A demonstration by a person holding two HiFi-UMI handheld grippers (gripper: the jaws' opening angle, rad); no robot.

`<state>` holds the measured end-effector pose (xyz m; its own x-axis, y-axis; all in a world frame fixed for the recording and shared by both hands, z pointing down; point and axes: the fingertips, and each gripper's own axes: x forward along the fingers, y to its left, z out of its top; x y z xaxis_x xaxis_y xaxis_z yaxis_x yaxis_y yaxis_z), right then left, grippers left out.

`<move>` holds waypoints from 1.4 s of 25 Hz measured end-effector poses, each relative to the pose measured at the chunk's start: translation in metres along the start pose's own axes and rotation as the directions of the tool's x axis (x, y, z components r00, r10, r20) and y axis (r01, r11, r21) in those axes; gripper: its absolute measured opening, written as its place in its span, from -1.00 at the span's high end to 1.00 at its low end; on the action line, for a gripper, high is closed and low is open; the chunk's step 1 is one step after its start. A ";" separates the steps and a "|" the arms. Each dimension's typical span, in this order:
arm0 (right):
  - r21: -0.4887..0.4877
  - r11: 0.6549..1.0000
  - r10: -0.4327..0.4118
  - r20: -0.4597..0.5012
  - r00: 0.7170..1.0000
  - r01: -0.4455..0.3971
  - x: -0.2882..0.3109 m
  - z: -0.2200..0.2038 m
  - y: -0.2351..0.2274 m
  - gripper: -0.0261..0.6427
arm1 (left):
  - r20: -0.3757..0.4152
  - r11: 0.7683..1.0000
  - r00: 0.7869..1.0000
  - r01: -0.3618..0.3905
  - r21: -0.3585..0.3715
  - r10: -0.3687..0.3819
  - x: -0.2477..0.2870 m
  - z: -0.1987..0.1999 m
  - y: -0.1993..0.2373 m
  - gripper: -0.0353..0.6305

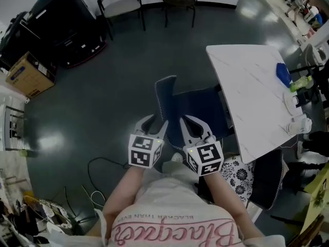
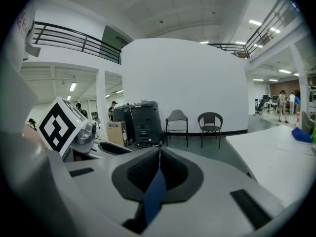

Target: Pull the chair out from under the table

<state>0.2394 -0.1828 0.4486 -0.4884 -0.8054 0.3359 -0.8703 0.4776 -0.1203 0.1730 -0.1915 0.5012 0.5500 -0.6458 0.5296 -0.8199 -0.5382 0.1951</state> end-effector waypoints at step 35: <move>0.207 0.961 -0.039 -0.549 0.835 0.181 0.074 -0.144 -0.071 0.90 | -0.473 0.938 0.880 -0.205 -0.280 0.051 0.116 -0.074 0.038 0.43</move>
<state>0.2745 -0.2263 0.6167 -0.3388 -0.4982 0.7981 -0.9384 0.2407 -0.2481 0.1940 -0.2463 0.6306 0.3668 -0.3394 0.8662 -0.9261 -0.2211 0.3056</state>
